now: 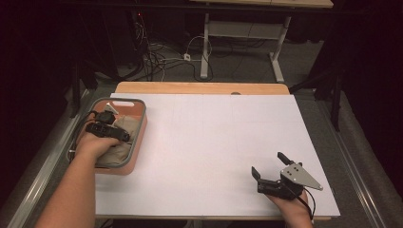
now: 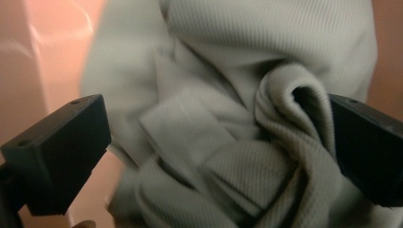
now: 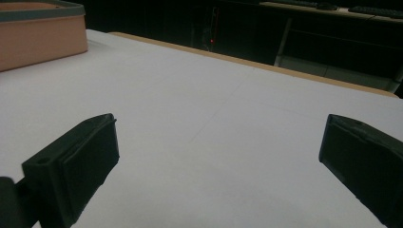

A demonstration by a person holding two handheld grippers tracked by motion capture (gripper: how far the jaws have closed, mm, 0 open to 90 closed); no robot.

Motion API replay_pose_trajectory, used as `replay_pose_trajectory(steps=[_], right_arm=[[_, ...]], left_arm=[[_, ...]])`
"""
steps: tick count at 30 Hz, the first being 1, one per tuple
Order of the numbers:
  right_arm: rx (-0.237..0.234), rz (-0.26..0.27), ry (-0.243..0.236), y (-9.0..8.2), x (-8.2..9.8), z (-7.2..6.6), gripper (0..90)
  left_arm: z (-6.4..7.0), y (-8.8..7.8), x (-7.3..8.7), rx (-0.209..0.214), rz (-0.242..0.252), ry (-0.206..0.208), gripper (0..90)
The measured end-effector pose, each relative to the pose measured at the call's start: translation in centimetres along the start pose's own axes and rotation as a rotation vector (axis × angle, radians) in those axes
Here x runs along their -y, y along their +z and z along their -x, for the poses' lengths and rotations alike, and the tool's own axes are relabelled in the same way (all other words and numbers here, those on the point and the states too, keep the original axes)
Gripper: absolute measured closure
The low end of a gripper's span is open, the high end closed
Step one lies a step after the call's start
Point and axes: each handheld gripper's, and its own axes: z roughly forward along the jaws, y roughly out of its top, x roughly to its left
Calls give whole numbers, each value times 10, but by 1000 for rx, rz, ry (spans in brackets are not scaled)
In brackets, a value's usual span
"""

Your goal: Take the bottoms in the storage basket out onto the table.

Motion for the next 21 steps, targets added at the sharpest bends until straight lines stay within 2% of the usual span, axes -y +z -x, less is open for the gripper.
replay_pose_trajectory(steps=[3, 5, 7, 10, 17, 19, 21], right_arm=[[2, 0, 7, -1, -1, 0, 0], [-3, 0, 7, -1, -1, 0, 0], [-2, 0, 7, -1, -2, 0, 0], [-5, -4, 10, 0, -2, 1, 0], [-7, -9, 19, 1, -1, 0, 0], [-11, -13, 24, 1, -1, 1, 0], [-9, -14, 28, 1, -1, 2, 0]], left_arm=[[-2, 2, 0, 45, -80, -28, 0], [-1, 4, 0, 58, -146, -37, 0], [0, 5, -1, 59, -184, -50, 0], [4, 12, -3, 60, -262, -39, 0], [14, 20, -5, -17, -318, 25, 0], [17, 20, -5, -27, -314, 41, 0], [19, 18, -4, -26, -297, 53, 40]])
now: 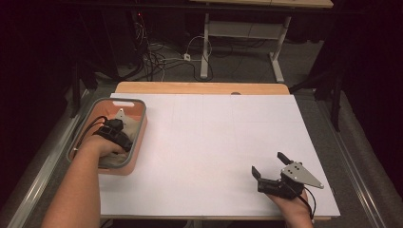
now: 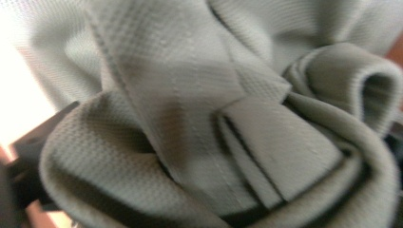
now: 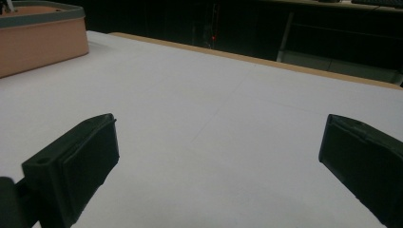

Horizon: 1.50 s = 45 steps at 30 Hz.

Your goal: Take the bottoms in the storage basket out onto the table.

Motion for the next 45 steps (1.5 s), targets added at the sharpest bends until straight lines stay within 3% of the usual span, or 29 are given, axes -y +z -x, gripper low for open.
replay_pose_trajectory(steps=[10, 14, 16, 25, 30, 33, 37, 45], right_arm=[[-3, 18, 11, -2, -2, 1, 0], [-5, 20, 10, -2, -3, 1, 0], [-6, 19, 11, -1, -3, 1, 0], [-12, 19, 14, 1, -3, 0, 0], [-13, 16, 16, 1, -3, 0, 0], [-16, 15, 15, 2, -3, 0, 0], [-18, 13, 21, 2, -2, -1, 0], [-13, 13, 26, 1, -2, 3, 0]], left_arm=[[11, -9, 8, -2, 98, 102, 423], [16, -10, 8, -21, 107, 173, 549], [18, -10, 7, -22, 108, 185, 581], [19, -10, 7, -16, 134, 217, 612], [19, -10, 6, -16, 144, 206, 618], [16, -13, 4, 10, 132, 164, 616], [15, -16, 2, -2, 94, 161, 616], [16, -28, 6, -20, 82, 180, 619]])
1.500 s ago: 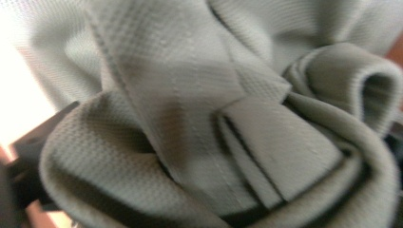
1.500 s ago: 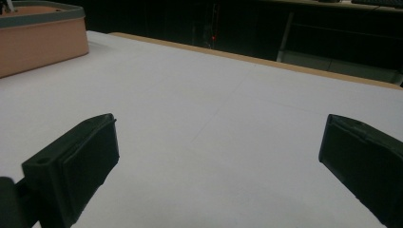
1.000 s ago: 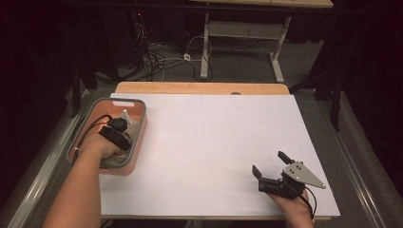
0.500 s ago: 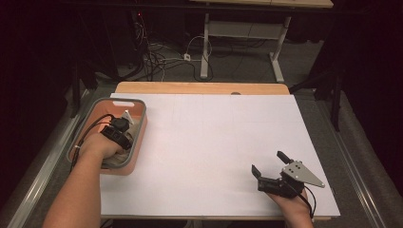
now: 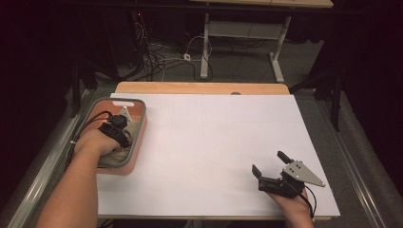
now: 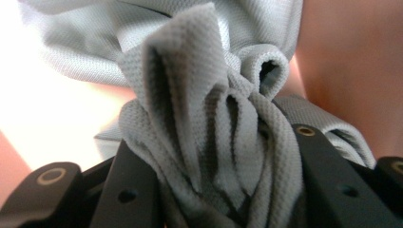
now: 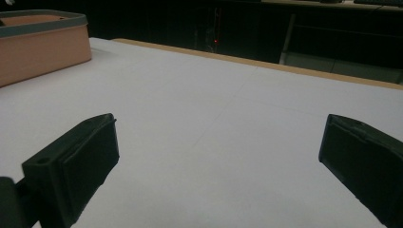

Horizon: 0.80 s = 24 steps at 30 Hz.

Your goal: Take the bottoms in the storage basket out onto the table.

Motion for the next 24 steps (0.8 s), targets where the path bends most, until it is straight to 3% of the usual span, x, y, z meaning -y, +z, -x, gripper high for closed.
replay_pose_trajectory(steps=[6, 9, 12, 16, 21, 24], right_arm=[[-5, 8, 0, 0, -2, -2, 0], [-9, 9, -10, 0, -2, -3, 0], [-11, 8, -8, 0, -2, -3, 0], [-11, 9, -8, 0, -2, -3, 0], [-10, 10, -4, -1, -2, -3, 0], [-10, 7, -6, 0, -1, -3, 0]], left_arm=[[1, -26, 3, -19, 9, 19, 624], [4, -39, 3, -56, 3, 52, 625], [5, -53, 4, -24, 27, 49, 625], [6, -64, 4, -47, 3, 71, 625], [8, -75, 5, -20, -10, 92, 628], [9, -82, 4, -29, -9, 96, 628]])
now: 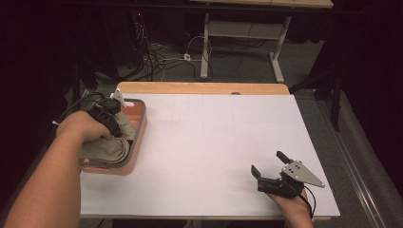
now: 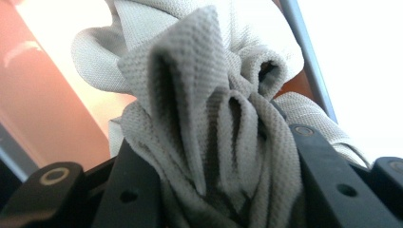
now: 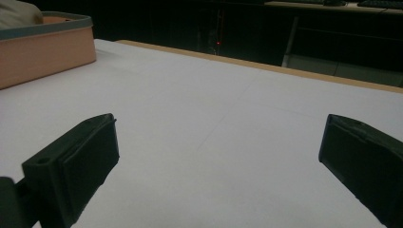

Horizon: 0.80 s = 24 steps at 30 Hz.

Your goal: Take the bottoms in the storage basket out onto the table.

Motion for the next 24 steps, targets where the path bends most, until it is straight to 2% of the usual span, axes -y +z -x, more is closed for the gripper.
replay_pose_trajectory(steps=[11, 24], right_arm=[[-2, -4, 0, 0, 1, -2, 0], [4, 6, -6, -2, -1, -2, 0]], left_arm=[[5, -21, 1, 17, 2, 26, 628], [10, -49, 2, 15, 7, 14, 627]])
